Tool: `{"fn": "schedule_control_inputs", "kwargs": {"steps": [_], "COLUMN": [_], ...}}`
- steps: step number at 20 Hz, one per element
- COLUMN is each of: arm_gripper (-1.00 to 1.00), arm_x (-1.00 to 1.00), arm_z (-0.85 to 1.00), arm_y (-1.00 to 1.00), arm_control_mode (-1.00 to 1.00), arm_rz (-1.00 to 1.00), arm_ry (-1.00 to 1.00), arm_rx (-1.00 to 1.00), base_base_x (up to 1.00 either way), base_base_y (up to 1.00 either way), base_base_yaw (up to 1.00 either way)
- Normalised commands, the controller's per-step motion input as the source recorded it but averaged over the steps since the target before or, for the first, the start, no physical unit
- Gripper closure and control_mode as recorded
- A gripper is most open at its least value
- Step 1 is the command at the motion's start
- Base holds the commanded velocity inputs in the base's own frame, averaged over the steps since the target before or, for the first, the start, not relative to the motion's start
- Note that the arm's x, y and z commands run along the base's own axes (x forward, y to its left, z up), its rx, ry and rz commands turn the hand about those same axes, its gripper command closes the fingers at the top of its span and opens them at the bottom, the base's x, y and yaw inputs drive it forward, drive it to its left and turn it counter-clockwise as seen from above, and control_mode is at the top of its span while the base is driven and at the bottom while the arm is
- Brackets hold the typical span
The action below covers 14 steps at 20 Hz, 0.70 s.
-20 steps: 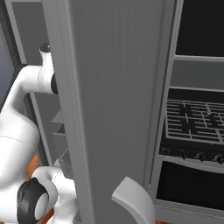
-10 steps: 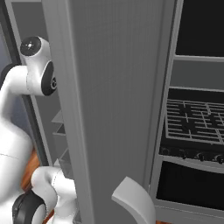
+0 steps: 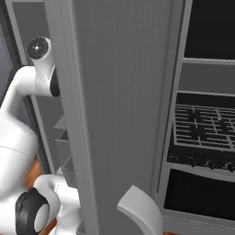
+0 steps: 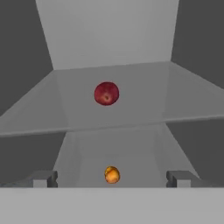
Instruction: Place the cold items (pear and peach) from the fridge in one tupperware on the dining counter. Place the warm items (hot dog and kebab skewer) in the stove area in another tupperware.
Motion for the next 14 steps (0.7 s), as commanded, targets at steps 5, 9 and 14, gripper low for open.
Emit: {"fn": "schedule_control_inputs", "kwargs": {"steps": [5,9,14], "arm_gripper": [-1.00,-1.00,-1.00], "arm_x": [0.66,0.61,0.41], "arm_z": [0.00,0.00,0.00], "arm_y": [0.01,0.00,0.00], "arm_control_mode": [-1.00,-1.00,-1.00], "arm_rz": [0.00,0.00,0.00], "arm_ry": [0.16,0.03,0.00], "arm_rx": [-0.01,0.00,0.00], "base_base_x": [0.00,0.00,0.00], "base_base_y": [0.00,0.00,0.00], "base_base_yaw": [0.00,0.00,0.00]}}
